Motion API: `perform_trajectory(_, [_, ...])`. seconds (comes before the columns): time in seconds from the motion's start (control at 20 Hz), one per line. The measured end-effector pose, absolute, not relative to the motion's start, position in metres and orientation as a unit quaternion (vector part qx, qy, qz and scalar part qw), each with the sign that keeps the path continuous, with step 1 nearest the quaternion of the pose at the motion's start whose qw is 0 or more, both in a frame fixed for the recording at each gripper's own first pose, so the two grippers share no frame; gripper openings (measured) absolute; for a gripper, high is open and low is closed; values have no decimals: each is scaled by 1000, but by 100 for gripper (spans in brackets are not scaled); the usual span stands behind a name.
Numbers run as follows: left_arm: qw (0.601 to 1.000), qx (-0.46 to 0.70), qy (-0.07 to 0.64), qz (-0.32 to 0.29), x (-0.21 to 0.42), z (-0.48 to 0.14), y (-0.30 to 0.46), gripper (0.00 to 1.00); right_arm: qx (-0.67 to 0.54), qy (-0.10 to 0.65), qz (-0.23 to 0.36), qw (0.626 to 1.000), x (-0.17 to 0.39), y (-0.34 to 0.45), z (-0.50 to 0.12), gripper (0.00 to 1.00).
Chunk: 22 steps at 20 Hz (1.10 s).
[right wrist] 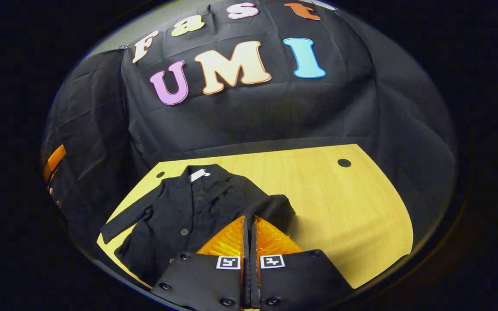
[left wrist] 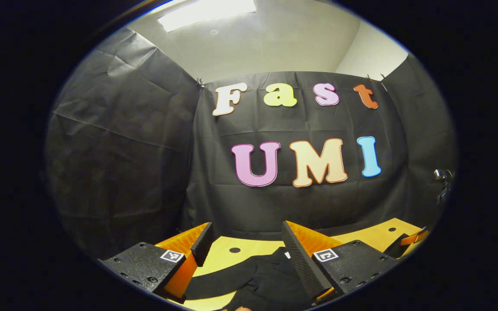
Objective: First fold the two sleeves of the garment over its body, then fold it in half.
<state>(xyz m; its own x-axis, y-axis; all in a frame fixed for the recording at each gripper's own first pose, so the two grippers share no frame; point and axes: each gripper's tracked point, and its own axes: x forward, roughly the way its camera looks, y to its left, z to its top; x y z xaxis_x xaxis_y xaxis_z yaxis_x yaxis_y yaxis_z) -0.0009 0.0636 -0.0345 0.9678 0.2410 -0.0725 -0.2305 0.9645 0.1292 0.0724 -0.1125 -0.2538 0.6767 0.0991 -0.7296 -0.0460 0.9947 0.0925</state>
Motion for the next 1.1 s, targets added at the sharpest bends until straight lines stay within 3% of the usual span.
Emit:
perform_trajectory(0.55, [987, 51, 52, 142, -11, -43, 139, 92, -1, 353, 86, 932, 107, -7, -229, 5])
perform_trajectory(0.6, [987, 50, 52, 143, -12, -43, 146, 92, -5, 351, 90, 932, 111, 3, -228, 0])
perform_trajectory(1.1, [984, 35, 65, 159, -21, -62, 219, 92, -31, 353, 128, 926, 139, 98, -246, 2])
